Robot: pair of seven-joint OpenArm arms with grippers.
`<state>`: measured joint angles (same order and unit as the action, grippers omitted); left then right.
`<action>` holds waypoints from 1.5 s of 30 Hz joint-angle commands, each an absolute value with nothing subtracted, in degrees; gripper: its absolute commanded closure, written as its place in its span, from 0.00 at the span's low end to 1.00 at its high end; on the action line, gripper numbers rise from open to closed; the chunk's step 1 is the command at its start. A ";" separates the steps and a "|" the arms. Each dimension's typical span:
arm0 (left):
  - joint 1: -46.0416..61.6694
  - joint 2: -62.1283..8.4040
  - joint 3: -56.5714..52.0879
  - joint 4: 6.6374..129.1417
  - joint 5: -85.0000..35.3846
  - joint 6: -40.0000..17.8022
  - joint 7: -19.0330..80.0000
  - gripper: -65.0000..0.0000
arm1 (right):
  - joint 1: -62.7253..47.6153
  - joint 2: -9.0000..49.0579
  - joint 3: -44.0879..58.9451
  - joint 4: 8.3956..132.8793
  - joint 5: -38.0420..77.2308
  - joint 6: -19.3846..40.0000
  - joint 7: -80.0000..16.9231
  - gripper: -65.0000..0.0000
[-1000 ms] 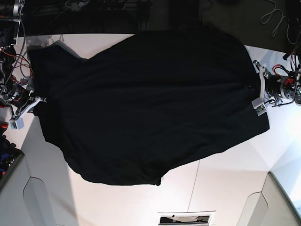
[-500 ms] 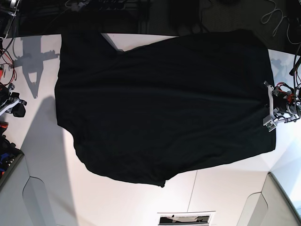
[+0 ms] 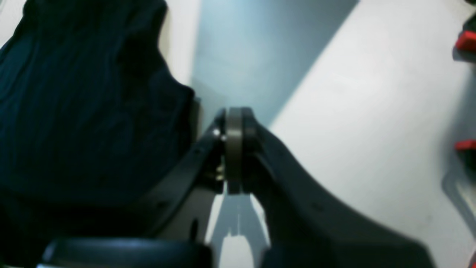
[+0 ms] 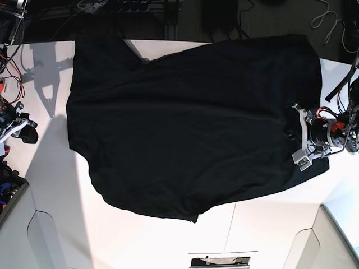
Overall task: Layout the t-shirt on the table in an organized manner, then fold the t-shirt properly
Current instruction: 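Pull the shirt corners outward with both grippers to square it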
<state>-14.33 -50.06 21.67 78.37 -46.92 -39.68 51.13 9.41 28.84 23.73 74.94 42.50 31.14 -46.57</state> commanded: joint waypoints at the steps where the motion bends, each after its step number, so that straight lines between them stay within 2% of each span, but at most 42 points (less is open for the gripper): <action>1: -15.07 -51.37 20.97 78.70 -48.12 -40.00 51.24 0.88 | 11.11 30.30 23.75 76.82 43.72 31.59 -45.25 1.00; 6: -15.03 -50.28 20.99 78.56 -48.66 -40.00 51.29 0.88 | 15.70 30.28 19.03 78.37 43.68 31.55 -45.04 1.00; 12: -11.97 -50.33 20.99 78.54 -48.69 -40.00 51.64 0.88 | 25.21 29.95 3.88 76.82 37.45 30.33 -43.64 1.00; 16: -11.07 -50.13 20.99 78.54 -48.73 -40.00 51.64 0.88 | 31.05 26.04 -5.80 70.52 31.03 29.26 -43.29 1.00; 20: -10.92 -50.17 20.99 78.54 -48.88 -40.00 51.75 0.88 | 32.86 22.15 -11.22 63.53 28.45 29.17 -43.33 1.00; 24: -10.92 -50.15 20.99 78.54 -48.80 -40.00 51.68 0.88 | 32.82 20.56 -12.53 57.54 27.55 29.19 -42.78 1.00; 30: -10.94 -50.17 20.99 78.00 -45.34 -40.00 50.35 0.88 | 32.84 22.20 -12.38 51.57 21.52 27.66 -38.50 1.00; 39: -12.03 -49.98 20.97 76.82 -44.07 -40.00 47.55 0.88 | 32.82 27.49 -12.32 50.54 21.50 26.96 -38.41 1.00; 45: -14.33 -49.93 20.97 76.82 -44.31 -40.00 46.50 0.88 | 32.49 28.84 -10.33 50.63 23.64 26.76 -40.40 1.00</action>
<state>-12.95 -48.71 21.69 76.31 -43.72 -39.62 47.59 31.55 27.90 -10.59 50.43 24.43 27.38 -38.89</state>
